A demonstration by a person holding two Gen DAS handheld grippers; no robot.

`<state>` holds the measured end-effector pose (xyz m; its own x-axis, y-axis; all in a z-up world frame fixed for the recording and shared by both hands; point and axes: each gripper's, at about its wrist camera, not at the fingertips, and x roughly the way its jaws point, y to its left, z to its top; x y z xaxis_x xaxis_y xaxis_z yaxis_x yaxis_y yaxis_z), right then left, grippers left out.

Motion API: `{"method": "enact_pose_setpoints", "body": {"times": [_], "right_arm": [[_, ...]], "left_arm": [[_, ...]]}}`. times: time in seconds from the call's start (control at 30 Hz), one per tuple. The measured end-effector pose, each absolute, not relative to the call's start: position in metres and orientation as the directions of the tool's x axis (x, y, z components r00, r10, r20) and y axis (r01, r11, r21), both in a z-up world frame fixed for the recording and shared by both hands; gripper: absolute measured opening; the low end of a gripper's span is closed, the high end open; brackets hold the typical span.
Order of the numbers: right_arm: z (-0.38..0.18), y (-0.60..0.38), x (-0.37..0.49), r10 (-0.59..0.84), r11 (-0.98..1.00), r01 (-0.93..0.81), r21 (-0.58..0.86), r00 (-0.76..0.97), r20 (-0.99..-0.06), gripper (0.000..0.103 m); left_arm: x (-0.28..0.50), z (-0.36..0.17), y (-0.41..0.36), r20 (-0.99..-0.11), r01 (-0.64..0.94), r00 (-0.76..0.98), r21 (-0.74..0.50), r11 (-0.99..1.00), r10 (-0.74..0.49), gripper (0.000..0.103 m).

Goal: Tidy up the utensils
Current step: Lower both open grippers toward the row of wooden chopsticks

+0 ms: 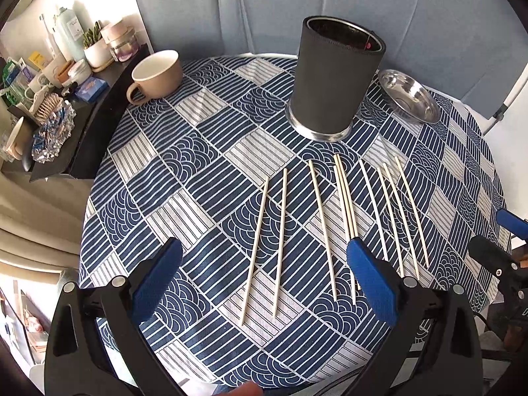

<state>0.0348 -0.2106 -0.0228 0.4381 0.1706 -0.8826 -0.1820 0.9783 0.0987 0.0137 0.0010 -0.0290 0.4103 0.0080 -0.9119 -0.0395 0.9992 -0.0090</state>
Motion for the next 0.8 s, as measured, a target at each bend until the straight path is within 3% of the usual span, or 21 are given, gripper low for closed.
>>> {"method": "enact_pose_setpoints", "body": {"times": [0.8], "right_arm": [[-0.066, -0.206, 0.075, 0.143, 0.981, -0.168, 0.097, 0.286, -0.947, 0.095]], "left_arm": [[0.049, -0.071, 0.006, -0.969, -0.061, 0.245, -0.026, 0.998, -0.01, 0.097]]}}
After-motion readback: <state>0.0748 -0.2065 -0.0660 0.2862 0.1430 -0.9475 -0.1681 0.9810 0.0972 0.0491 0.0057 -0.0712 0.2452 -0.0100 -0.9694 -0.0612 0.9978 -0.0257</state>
